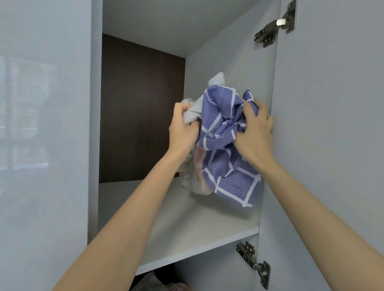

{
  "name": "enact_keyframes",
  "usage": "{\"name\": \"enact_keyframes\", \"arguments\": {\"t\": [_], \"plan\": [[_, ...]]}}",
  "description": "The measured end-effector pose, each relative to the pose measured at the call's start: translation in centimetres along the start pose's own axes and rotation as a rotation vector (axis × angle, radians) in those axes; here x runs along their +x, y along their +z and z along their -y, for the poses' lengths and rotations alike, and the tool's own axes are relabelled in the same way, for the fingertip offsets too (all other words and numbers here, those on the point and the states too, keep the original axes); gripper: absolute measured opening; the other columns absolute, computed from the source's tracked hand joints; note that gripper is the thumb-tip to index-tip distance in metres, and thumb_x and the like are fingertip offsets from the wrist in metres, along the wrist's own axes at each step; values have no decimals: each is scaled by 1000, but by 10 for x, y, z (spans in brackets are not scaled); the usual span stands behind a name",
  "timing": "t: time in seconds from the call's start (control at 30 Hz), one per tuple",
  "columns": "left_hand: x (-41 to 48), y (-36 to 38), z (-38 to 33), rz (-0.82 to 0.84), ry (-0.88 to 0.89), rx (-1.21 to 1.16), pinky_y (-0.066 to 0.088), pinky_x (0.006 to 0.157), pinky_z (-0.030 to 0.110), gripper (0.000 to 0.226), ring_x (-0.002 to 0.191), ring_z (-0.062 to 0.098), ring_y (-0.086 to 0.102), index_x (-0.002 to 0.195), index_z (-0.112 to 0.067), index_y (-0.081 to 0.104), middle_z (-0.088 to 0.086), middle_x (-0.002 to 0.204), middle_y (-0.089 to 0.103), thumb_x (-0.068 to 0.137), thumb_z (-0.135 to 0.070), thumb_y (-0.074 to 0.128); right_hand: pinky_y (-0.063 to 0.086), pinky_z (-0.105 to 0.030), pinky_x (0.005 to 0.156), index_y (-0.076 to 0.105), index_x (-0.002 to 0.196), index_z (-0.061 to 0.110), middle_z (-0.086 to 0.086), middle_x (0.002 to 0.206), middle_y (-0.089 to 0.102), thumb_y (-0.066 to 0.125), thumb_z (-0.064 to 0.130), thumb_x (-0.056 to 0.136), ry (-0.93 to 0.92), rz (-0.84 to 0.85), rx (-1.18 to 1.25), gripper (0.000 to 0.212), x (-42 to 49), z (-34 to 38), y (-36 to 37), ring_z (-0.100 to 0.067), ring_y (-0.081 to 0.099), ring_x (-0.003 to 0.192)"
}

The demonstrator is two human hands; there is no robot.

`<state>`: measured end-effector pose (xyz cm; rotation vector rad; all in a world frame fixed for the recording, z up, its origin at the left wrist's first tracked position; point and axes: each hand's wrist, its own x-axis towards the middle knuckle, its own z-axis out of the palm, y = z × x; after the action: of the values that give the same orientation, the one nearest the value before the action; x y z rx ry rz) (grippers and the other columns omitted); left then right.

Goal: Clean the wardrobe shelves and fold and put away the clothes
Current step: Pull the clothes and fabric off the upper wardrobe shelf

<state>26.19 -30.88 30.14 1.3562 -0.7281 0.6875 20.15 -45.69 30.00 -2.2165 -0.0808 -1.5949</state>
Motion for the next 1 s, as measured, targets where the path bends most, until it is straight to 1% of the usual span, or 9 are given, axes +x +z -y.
{"name": "enact_keyframes", "arguments": {"t": [0.13, 0.27, 0.4, 0.53, 0.63, 0.77, 0.83, 0.93, 1.0], "plan": [[-30, -3, -45, 127, -34, -223, 50, 67, 11, 38, 88, -1, 58, 122, -18, 38, -7, 110, 53, 93, -13, 61, 31, -28, 87, 33, 145, 40, 5, 150, 27, 56, 18, 86, -58, 43, 85, 67, -1, 26, -44, -27, 32, 119], [-63, -12, -72, 204, -63, -331, 52, 73, 16, 40, 83, -9, 59, 130, -15, 40, -11, 109, 54, 94, -10, 58, 31, -28, 92, 43, 138, 35, 6, 149, 31, 57, 22, 85, -88, 83, 0, 56, -23, 46, -87, -30, 34, 121], [-100, -16, -91, 298, -85, -357, 52, 77, 18, 38, 97, 3, 61, 126, -22, 46, -10, 118, 57, 92, -15, 62, 41, -36, 96, 44, 136, 32, 8, 146, 33, 49, 34, 75, -44, 94, -69, 62, -69, 58, -128, -28, 36, 122], [-149, -9, -110, 430, -118, -431, 54, 82, 23, 36, 99, 7, 62, 119, -26, 50, -6, 119, 61, 91, -9, 63, 42, -37, 97, 51, 129, 30, 10, 142, 40, 50, 34, 72, 45, 5, -137, 56, -127, 67, -177, -27, 39, 124], [-189, 3, -127, 525, -149, -524, 53, 80, 21, 37, 96, 9, 62, 117, -24, 50, -2, 118, 61, 89, -4, 63, 46, -40, 93, 53, 127, 29, 12, 141, 42, 54, 29, 73, 132, -33, -233, 54, -169, 73, -216, -26, 41, 123], [-255, 25, -156, 688, -210, -611, 50, 76, 14, 38, 91, 1, 61, 118, -21, 49, -3, 115, 60, 88, -1, 62, 46, -39, 90, 54, 126, 30, 12, 141, 42, 52, 32, 73, 259, -63, -367, 53, -235, 86, -281, -24, 41, 123], [-285, 34, -163, 750, -228, -646, 50, 75, 14, 39, 88, -4, 60, 117, -22, 48, -8, 111, 59, 88, 0, 61, 42, -31, 88, 54, 127, 31, 12, 141, 41, 54, 31, 74, 315, -63, -408, 53, -266, 92, -304, -23, 40, 123], [-345, 50, -171, 885, -280, -653, 51, 87, 25, 41, 104, 9, 60, 109, -32, 50, -15, 109, 56, 86, -1, 62, 35, -21, 87, 54, 123, 31, 13, 139, 41, 53, 33, 74, 430, -32, -475, 49, -324, 102, -346, -23, 41, 120], [-386, 62, -175, 974, -298, -640, 49, 96, 36, 43, 113, 17, 57, 106, -39, 50, -13, 114, 54, 83, -6, 65, 37, -25, 92, 54, 121, 33, 13, 139, 41, 54, 35, 75, 495, -14, -507, 47, -364, 105, -377, -24, 42, 120]]}}
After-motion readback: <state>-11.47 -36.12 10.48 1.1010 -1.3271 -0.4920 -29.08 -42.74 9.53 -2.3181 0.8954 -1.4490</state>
